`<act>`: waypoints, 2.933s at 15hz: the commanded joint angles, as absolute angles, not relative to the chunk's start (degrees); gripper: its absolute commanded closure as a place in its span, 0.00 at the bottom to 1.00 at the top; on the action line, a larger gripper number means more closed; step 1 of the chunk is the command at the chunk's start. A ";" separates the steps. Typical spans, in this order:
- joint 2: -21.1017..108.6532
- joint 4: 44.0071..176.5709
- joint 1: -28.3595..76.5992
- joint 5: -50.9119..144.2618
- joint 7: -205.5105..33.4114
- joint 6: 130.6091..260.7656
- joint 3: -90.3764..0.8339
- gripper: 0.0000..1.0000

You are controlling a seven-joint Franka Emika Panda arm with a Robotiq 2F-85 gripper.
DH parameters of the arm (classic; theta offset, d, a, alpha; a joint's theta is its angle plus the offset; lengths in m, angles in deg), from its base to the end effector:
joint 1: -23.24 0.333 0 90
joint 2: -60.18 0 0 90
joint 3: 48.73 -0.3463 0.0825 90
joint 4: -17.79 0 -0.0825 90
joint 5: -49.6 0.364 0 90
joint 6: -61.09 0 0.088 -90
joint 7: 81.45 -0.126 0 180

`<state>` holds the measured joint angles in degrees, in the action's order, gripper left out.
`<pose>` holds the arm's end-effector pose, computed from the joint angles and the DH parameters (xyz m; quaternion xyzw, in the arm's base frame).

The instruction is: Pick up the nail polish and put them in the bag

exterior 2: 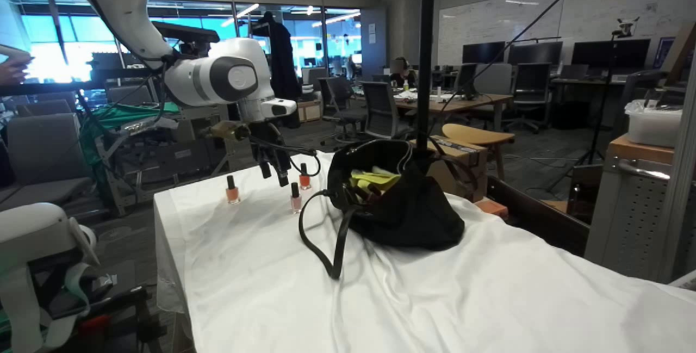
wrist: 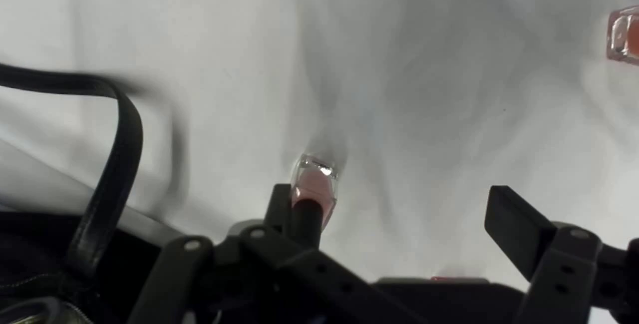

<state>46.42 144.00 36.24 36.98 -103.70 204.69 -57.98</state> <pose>0.5153 0.2083 0.3056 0.9947 0.0833 0.0506 0.0325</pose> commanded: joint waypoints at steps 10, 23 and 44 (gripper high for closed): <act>38.67 137.26 36.48 38.74 -101.10 204.94 -54.64 0.00; 33.69 134.29 35.53 41.87 -95.99 204.25 -54.32 0.00; 33.89 133.78 36.00 40.90 -94.61 201.45 -53.84 0.84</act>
<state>34.58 134.98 35.57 40.24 -96.06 202.23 -54.36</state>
